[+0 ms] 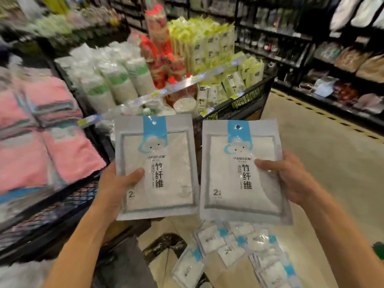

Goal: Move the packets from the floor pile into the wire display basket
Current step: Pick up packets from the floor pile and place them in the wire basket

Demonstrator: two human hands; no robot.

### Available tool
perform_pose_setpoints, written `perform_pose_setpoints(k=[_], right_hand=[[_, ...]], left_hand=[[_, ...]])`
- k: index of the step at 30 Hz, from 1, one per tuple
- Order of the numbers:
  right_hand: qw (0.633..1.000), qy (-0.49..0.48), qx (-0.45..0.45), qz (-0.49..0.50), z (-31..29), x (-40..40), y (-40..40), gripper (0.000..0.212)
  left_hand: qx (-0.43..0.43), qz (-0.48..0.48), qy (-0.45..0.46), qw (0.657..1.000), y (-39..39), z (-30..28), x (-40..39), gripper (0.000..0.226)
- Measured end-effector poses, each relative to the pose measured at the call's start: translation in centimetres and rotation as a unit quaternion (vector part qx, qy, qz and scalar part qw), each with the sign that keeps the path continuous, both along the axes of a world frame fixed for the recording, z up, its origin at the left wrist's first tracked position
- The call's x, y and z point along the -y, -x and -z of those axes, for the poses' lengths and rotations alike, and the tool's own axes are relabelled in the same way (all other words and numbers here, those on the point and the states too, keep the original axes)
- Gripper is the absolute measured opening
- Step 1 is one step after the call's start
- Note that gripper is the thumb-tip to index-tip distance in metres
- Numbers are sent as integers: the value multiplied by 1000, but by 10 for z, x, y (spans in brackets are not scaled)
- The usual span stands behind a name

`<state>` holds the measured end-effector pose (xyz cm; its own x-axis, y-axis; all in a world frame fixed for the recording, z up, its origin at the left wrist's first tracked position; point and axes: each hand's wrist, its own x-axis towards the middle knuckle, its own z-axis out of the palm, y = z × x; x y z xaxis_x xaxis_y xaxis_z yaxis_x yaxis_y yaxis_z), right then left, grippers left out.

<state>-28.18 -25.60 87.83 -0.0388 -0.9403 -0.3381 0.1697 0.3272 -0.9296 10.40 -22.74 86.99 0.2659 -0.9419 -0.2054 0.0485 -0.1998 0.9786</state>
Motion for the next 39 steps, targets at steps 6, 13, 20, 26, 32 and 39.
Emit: perform_pose_setpoints(k=[6, 13, 20, 26, 32, 39], right_hand=[[989, 57, -12, -137, -42, 3, -46, 35], [949, 63, -5, -309, -63, -26, -105, 36], [897, 65, 3, -438, -70, -90, -177, 36], [866, 81, 22, -494, -72, -146, -258, 38], [837, 77, 34, -540, -67, -215, -355, 41], [836, 36, 14, -547, -43, -275, -430, 37]], left_hand=[[-37, -107, 45, 993, -18, -39, -99, 91], [-30, -257, 45, 965, -20, -41, -239, 55], [-19, -339, 75, 937, -27, -50, -366, 81], [-24, -385, 83, 919, -58, -54, -453, 67], [-28, -485, 58, 872, -113, -44, -543, 58], [-57, -555, 49, 828, -173, -22, -622, 45]])
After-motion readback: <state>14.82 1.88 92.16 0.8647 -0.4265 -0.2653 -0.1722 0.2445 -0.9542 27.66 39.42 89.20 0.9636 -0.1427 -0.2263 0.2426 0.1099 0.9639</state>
